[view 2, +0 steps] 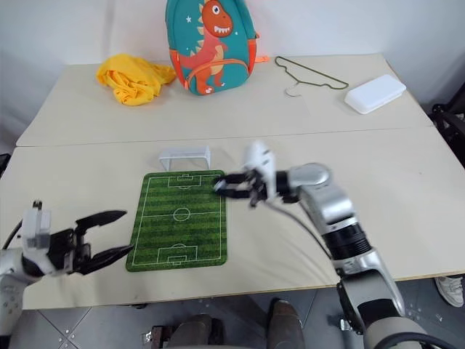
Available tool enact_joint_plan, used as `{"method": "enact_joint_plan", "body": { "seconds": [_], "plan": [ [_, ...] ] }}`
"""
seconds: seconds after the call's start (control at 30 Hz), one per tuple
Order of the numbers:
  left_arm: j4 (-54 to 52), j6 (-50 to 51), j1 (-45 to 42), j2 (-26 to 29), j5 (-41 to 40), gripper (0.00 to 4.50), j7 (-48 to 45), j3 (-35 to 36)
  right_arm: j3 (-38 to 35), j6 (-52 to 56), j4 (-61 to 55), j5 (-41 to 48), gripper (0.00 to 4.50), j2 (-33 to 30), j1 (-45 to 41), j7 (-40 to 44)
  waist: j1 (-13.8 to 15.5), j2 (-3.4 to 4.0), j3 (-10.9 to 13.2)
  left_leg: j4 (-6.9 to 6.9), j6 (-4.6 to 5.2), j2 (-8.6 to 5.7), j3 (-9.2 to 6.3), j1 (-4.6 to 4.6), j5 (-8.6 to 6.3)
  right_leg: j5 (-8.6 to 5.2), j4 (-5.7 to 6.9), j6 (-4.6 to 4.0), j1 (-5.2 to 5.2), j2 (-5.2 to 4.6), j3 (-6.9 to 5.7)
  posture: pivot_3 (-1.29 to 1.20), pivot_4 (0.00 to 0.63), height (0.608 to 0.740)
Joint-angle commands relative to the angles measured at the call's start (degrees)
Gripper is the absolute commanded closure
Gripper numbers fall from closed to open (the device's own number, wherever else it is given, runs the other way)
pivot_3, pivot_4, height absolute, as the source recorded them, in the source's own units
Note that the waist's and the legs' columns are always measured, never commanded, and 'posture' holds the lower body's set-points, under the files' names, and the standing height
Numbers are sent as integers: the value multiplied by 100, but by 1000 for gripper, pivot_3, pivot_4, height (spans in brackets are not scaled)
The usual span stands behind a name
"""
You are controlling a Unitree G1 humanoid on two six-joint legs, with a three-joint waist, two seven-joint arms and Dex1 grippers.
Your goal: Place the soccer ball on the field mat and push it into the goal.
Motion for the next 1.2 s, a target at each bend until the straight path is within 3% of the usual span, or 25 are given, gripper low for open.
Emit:
{"method": "enact_joint_plan", "body": {
  "seconds": [0.03, 0.3, 1.07, 1.2],
  "plan": [
    [59, -311, 447, 9, 156, 0, -207, 313, 970, 502, -858, -162, 3655, 317, 258, -28, 4, 0, 0, 0, -2, 2, 0, -5, -1, -1, 1, -2, -4, 0, -6, 0, 150, 740],
    [-406, -334, 1254, -100, 51, 0, -209, 573, 1767, 286, -794, -988, 3655, 699, 798, -735, 85, -35, -19, 15, 3, -6, -6, -9, -6, 1, 3, -2, 0, -9, -5, 0, 150, 740],
    [-664, -260, 1255, -183, 39, 0, -17, 693, 1555, -238, 126, -1291, 3655, 1114, 803, -1055, 55, -32, -17, 7, -4, 3, 5, 1, -9, -3, 11, -9, -8, -2, 0, 0, 150, 740],
    [-633, -269, 1187, -203, 60, 0, -5, 642, 1482, -315, 185, -1303, 2327, 1180, 795, -1179, 55, -31, -17, 7, -4, 3, 6, 2, -9, -3, 12, -9, -8, -2, 1, 0, 150, 740]
  ]
}}
